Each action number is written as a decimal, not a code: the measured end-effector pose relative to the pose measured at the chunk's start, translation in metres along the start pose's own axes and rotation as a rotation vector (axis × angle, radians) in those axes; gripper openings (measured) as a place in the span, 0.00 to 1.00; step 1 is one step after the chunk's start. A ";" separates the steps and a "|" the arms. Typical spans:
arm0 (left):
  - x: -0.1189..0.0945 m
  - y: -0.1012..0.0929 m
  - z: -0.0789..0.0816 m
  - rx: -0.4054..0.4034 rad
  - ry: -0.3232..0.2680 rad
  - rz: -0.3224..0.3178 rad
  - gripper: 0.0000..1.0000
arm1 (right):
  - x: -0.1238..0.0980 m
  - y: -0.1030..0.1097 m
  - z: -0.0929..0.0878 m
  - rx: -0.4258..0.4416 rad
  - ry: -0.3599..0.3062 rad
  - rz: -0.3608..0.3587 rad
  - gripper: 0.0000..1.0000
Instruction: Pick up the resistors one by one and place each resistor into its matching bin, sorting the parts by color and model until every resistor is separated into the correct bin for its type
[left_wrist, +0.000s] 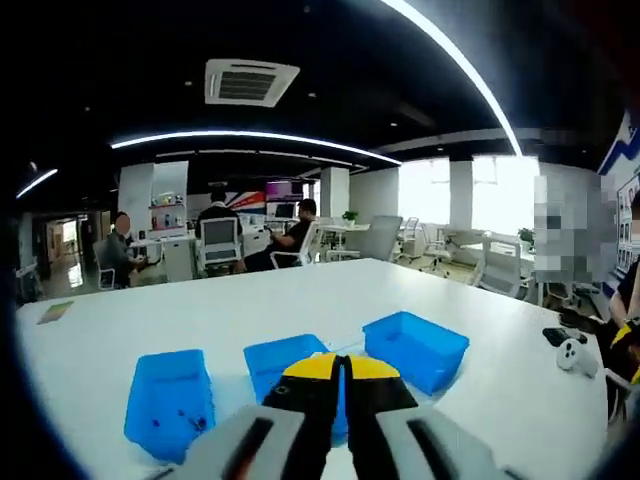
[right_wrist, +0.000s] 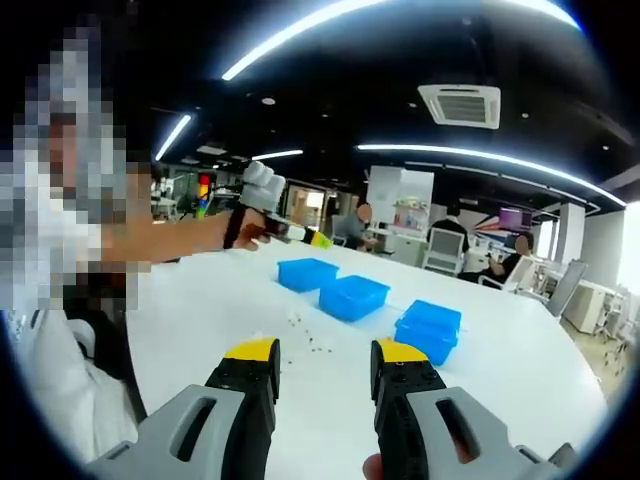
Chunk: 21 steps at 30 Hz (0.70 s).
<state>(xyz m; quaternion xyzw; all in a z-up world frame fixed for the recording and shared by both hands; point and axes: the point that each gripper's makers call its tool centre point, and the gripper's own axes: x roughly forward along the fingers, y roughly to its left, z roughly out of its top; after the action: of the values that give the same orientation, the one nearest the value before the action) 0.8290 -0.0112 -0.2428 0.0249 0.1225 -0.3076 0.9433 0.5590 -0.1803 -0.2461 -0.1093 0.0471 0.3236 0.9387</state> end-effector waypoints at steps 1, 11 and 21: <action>0.008 0.006 -0.002 -0.019 0.007 0.009 0.05 | -0.001 0.000 0.000 -0.001 -0.001 -0.001 0.38; 0.042 0.041 -0.015 0.010 0.015 0.089 0.09 | -0.005 -0.001 0.003 -0.005 -0.011 -0.006 0.38; 0.031 0.034 -0.006 0.007 0.001 0.064 0.55 | -0.003 0.003 0.003 -0.008 -0.014 0.001 0.38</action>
<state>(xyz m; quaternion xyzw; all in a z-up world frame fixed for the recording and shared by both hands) 0.8720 -0.0006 -0.2568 0.0324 0.1207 -0.2775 0.9526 0.5550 -0.1786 -0.2435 -0.1107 0.0396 0.3251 0.9384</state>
